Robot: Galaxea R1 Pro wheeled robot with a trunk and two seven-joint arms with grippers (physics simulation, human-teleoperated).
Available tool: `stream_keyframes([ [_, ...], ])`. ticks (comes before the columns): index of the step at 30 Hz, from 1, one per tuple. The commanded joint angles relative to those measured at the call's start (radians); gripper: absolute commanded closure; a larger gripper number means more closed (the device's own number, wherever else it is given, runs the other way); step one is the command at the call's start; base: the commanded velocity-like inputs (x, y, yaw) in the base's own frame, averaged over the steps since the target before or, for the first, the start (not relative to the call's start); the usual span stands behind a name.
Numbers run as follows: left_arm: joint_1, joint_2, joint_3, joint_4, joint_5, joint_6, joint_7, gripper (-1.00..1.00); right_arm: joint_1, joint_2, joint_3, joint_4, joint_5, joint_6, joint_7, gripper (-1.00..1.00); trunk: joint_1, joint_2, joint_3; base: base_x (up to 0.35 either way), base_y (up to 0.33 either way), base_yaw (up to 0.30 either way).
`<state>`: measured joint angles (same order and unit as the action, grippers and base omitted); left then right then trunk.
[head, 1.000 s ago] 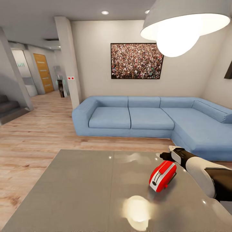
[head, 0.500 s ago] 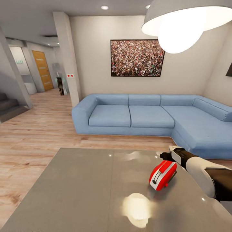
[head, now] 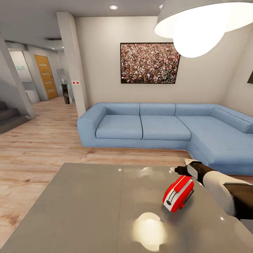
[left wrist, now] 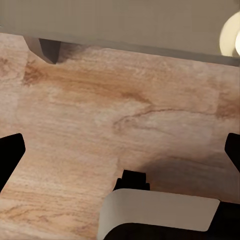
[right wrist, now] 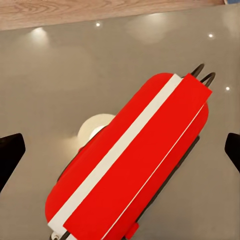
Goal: Turn on the radio receiver that's on the table in the living room.
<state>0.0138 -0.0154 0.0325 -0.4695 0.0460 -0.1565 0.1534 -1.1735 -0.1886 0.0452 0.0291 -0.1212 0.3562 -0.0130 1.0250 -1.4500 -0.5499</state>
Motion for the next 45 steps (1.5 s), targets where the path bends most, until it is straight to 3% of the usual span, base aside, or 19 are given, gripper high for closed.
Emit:
stream_keyframes([
  [1,0.000,0.000,0.000,0.000,0.000,0.000,0.000,-1.00,0.000,0.000,0.000,0.000,0.000,-0.001,0.000,-1.00,0.000,0.000,0.000,0.000,0.000,0.000],
  [25,0.000,0.000,0.001,0.000,0.000,0.000,0.003,-1.00,0.000,-0.003,-0.001,0.001,-0.002,-0.002,0.000,-1.00,0.000,0.000,-0.001,0.000,0.000,0.000],
  [39,0.000,-0.001,0.000,0.000,0.000,0.000,0.003,-1.00,0.000,-0.006,-0.001,0.016,-0.002,-0.002,0.001,-1.00,0.000,0.000,-0.020,0.000,0.000,-0.134],
  [45,0.000,-0.001,0.000,0.000,0.000,0.000,0.003,-1.00,0.005,0.007,0.001,0.038,-0.001,-0.002,0.001,-1.00,0.000,0.000,-0.029,0.000,0.000,-0.132],
])
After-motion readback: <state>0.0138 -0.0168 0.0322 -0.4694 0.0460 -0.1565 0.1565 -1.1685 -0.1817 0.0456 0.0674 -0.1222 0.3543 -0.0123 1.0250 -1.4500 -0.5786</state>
